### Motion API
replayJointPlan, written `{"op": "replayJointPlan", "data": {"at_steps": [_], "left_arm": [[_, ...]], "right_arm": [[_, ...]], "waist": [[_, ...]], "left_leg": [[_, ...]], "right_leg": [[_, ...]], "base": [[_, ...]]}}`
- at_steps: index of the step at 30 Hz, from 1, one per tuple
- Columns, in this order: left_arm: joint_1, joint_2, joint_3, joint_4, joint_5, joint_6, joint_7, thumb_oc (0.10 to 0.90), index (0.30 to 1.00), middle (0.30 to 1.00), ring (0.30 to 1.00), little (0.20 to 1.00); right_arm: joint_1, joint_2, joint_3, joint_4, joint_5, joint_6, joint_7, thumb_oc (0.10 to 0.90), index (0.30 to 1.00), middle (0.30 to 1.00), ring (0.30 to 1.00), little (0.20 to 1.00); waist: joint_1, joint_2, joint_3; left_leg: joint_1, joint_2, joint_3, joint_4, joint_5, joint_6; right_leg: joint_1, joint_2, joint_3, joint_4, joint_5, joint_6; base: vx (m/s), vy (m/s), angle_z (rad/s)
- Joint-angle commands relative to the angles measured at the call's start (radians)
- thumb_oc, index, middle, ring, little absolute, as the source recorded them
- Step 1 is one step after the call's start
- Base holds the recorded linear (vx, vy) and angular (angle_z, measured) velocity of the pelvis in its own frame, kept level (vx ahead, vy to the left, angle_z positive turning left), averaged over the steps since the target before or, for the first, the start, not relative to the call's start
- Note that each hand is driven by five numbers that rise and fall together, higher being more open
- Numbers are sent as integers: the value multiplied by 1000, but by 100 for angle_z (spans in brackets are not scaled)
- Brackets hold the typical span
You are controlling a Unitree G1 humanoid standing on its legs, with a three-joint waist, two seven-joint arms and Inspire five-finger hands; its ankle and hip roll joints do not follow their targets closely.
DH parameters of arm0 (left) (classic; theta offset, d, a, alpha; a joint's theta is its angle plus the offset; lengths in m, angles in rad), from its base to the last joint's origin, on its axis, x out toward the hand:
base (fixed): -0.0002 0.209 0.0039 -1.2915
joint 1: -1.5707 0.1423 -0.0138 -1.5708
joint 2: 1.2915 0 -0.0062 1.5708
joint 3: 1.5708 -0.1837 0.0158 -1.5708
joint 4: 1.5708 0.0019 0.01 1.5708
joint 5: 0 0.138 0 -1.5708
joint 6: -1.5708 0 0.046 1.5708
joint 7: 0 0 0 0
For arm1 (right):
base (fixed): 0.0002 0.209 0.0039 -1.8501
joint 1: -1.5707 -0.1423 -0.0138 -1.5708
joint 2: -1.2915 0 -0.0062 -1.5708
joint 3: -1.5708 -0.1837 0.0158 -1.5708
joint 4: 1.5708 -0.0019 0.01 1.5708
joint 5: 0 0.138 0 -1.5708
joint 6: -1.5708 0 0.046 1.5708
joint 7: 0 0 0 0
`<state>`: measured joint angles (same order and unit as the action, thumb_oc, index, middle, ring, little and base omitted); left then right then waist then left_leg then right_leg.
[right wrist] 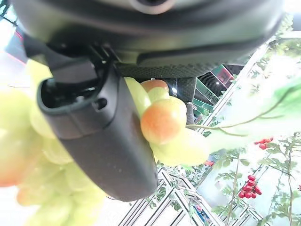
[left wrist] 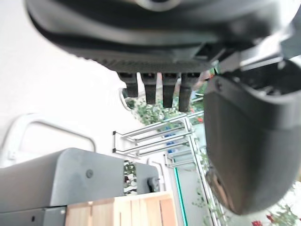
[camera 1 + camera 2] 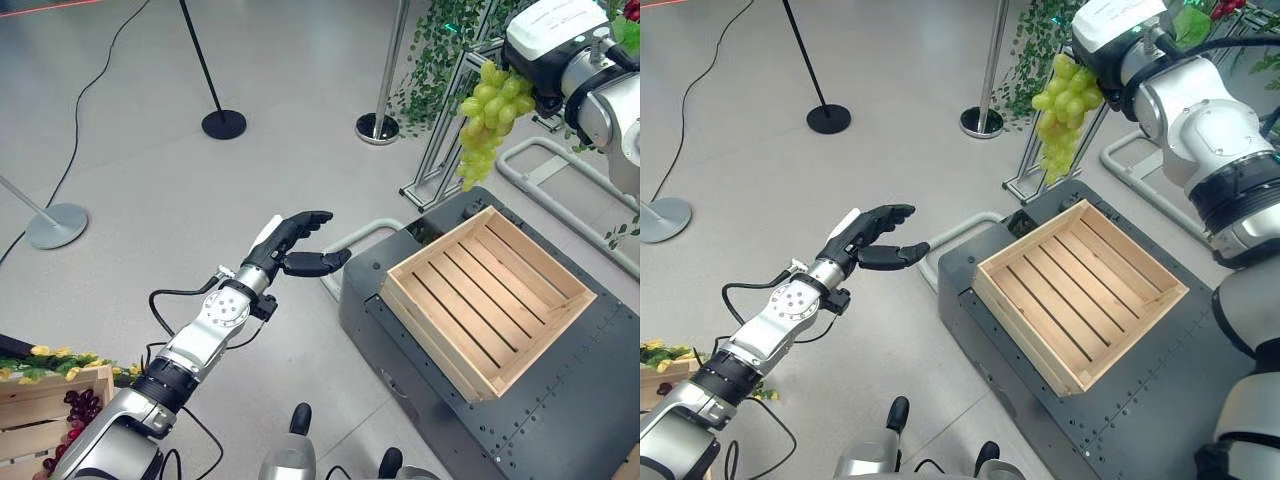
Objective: Pick up the fruits from the basket on one side to the basket on the other side
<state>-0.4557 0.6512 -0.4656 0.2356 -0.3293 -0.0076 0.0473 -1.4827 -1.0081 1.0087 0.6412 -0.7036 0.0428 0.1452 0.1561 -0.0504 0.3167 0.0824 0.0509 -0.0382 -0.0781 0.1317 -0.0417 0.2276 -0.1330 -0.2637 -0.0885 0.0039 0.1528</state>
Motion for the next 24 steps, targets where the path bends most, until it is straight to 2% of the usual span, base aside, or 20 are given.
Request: {"op": "replayJointPlan", "data": {"at_steps": [1, 7, 11, 14, 15, 16, 17, 18, 19, 20, 21, 22, 23, 24], "left_arm": [[-82, 1, 20, -42, 4, -47, 17, 800, 900, 900, 900, 900], [-117, 14, 31, -25, -17, 0, 25, 800, 900, 900, 900, 900], [-63, -11, 44, -30, 13, 13, 21, 800, 900, 900, 900, 900], [-27, -19, 44, -38, 19, -4, 18, 800, 900, 900, 900, 900], [-22, -23, 51, -51, 17, -6, -9, 800, 900, 900, 900, 900], [-37, -34, 40, -70, 12, -10, -57, 800, 900, 900, 900, 900], [-53, -36, 24, -76, 6, -14, -72, 800, 900, 900, 900, 900], [-60, -37, 17, -78, 5, -16, -75, 800, 900, 900, 900, 900], [-83, -33, 5, -73, -5, -18, -80, 800, 900, 900, 900, 900], [-111, -11, -13, -59, -35, -29, -83, 800, 900, 900, 900, 900], [-141, 18, -28, -39, -67, -52, -88, 800, 900, 900, 900, 900], [-142, 17, -26, -37, -67, -56, -90, 800, 900, 900, 900, 900], [-143, 19, -18, -48, -76, -56, -92, 800, 900, 900, 900, 900], [-136, 25, -13, -55, -110, -52, -94, 800, 900, 900, 900, 900]], "right_arm": [[-129, 9, 115, 29, -61, 45, -34, 400, 300, 300, 300, 300], [-112, 23, 84, -8, -53, 52, -28, 400, 300, 300, 300, 300], [-80, 20, 47, -17, -20, 60, -42, 400, 300, 300, 300, 300], [-74, 6, 44, -25, -16, 54, -57, 400, 300, 300, 300, 300], [-67, -22, 44, -25, -17, 53, -65, 400, 300, 300, 300, 300], [-24, -74, 14, -37, -45, 66, -70, 400, 300, 300, 300, 300], [9, -97, -6, -39, -55, 80, -81, 400, 300, 300, 300, 300], [21, -104, -13, -39, -58, 83, -90, 400, 300, 300, 300, 300], [48, -115, -35, -32, -70, 77, -112, 400, 300, 300, 300, 300], [92, -112, -79, -23, -86, 73, -142, 400, 300, 300, 300, 300], [139, -138, -123, -63, -110, 71, -152, 400, 300, 300, 300, 300], [147, -144, -130, -74, -110, 73, -150, 400, 300, 300, 300, 300], [165, -177, -141, -109, -94, 75, -147, 400, 300, 300, 300, 300], [185, -199, -161, -143, -87, 79, -141, 400, 300, 300, 300, 300]], "waist": [[3, -53, -256], [5, -48, -262], [14, -45, -260], [23, -45, -257], [13, -46, -250], [-18, -48, -238], [-30, -39, -234], [-36, -35, -236], [-51, -25, -234], [-51, -18, -222], [-60, -10, -201], [-64, -10, -197], [-81, -4, -184], [-98, -7, -175]], "left_leg": [[65, 24, 24, 38, -118, -34], [65, 20, 20, 28, -115, -32], [54, 33, 21, 40, -106, -36], [40, 11, 6, 47, -103, -29], [28, -4, 85, 94, -122, -28], [10, 3, 227, 181, -152, -37], [5, 13, 275, 171, -147, -37], [11, 17, 283, 158, -152, -42], [22, 41, 317, 128, -138, -42], [13, 15, 285, 129, -135, -13], [6, -29, 217, 108, -121, 29], [8, -30, 220, 107, -121, 33], [17, -25, 207, 96, -114, 39], [29, -23, 184, 80, -109, 37]], "right_leg": [[-42, 13, 21, 41, 16, -55], [-43, 12, 17, 45, 11, -51], [-49, 22, -3, 78, -10, -64], [-50, 30, -8, 73, -4, -67], [-47, 26, -41, 82, -7, -68], [-43, 7, -110, 114, -16, -72], [-46, -1, -145, 158, -33, -70], [-42, 0, -147, 172, -51, -64], [-49, -8, -168, 218, -77, -61], [-92, -32, -171, 346, -81, -56], [-204, -84, -87, 593, 29, 9], [-227, -91, -76, 631, 40, 18], [-289, -99, -18, 703, 90, 31], [-320, -74, 44, 679, 114, 35]], "base": [[16, -2, 6], [10, -3, 1], [62, -29, 2], [35, 19, 11], [-7, 118, 24], [-24, 160, 62], [25, 144, 101], [43, 132, 144], [10, 151, 144], [-30, 225, 140], [-31, 175, 94], [21, 96, 58], [30, -71, 34], [61, -214, 73]]}}
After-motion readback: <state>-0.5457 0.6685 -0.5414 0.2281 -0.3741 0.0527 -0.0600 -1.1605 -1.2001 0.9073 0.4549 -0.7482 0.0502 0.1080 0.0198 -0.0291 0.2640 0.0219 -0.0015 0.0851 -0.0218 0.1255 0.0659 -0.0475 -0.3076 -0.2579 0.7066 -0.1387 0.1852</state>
